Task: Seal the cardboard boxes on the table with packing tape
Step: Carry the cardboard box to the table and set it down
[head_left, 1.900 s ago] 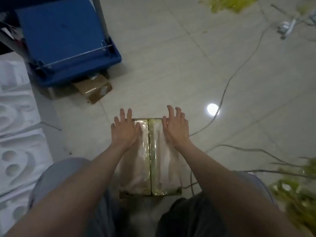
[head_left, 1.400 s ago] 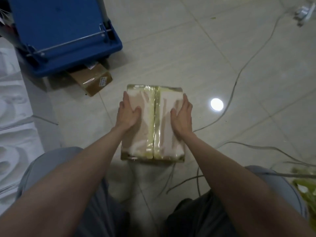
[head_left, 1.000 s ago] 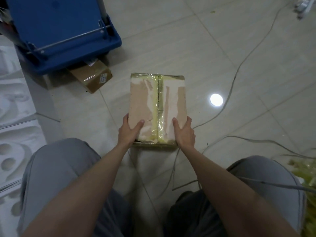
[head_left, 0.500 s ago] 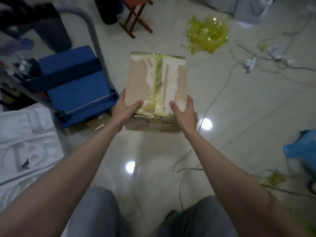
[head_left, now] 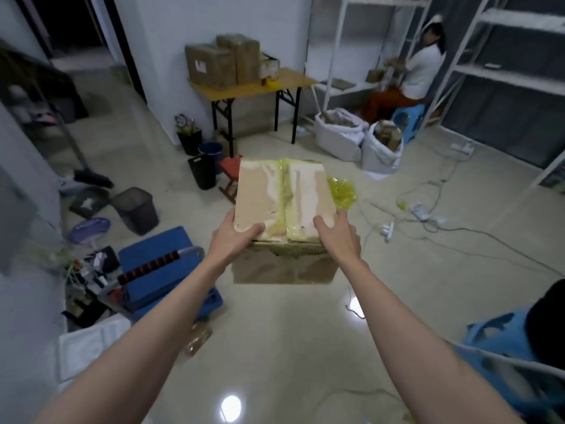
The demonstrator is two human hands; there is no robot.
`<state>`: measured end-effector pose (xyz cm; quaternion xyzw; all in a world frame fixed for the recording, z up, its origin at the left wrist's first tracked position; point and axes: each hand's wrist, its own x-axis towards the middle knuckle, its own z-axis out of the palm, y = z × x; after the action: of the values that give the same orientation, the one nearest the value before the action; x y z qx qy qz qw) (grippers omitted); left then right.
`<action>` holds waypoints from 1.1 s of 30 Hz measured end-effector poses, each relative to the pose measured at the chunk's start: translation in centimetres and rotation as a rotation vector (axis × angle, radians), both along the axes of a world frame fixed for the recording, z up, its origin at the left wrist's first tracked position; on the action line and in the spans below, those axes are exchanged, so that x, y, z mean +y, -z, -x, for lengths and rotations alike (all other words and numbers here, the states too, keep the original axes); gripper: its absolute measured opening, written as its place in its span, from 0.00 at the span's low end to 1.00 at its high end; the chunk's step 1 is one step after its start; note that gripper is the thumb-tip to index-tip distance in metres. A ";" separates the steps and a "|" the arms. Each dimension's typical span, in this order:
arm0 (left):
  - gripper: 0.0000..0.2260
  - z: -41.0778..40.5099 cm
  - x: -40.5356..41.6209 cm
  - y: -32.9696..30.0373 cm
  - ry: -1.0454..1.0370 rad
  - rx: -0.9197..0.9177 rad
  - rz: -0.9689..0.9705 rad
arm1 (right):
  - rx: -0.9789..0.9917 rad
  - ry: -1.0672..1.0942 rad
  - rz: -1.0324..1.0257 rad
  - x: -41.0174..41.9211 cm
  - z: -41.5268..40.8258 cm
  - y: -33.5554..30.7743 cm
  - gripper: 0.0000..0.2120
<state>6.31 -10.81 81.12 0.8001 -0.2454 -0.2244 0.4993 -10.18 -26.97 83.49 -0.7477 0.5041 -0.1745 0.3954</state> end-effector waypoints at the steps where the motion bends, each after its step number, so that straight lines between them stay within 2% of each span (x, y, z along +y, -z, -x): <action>1: 0.36 0.2 0.0 -2.2 -0.001 -0.017 0.002 | 0.005 -0.008 0.023 -0.1 0.2 -2.1 0.28; 6: 0.39 1.4 -0.1 -10.4 -0.007 -0.132 0.036 | -0.024 -0.038 0.121 0.4 2.1 -9.4 0.29; 11: 0.41 2.6 -1.6 -14.2 -0.013 -0.259 0.034 | -0.075 -0.043 0.128 -0.9 3.9 -11.9 0.29; 19: 0.32 3.5 -3.9 -14.5 -0.096 -0.324 0.118 | -0.058 -0.098 0.221 -3.7 3.3 -13.6 0.30; 23: 0.33 1.7 -5.6 -14.6 -0.094 -0.306 0.106 | -0.079 -0.113 0.206 -5.8 1.4 -13.5 0.30; 28: 0.37 -2.8 -9.7 -13.5 -0.080 -0.266 0.105 | -0.085 -0.119 0.191 -10.0 -2.5 -12.7 0.33; 33: 0.38 -11.0 -16.3 -12.2 -0.086 -0.238 0.088 | -0.056 -0.103 0.229 -16.3 -10.0 -12.6 0.36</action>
<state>17.34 -27.06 93.32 0.8082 -0.2780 -0.0952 0.5104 -0.22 -43.23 96.08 -0.8077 0.4304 -0.2314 0.3299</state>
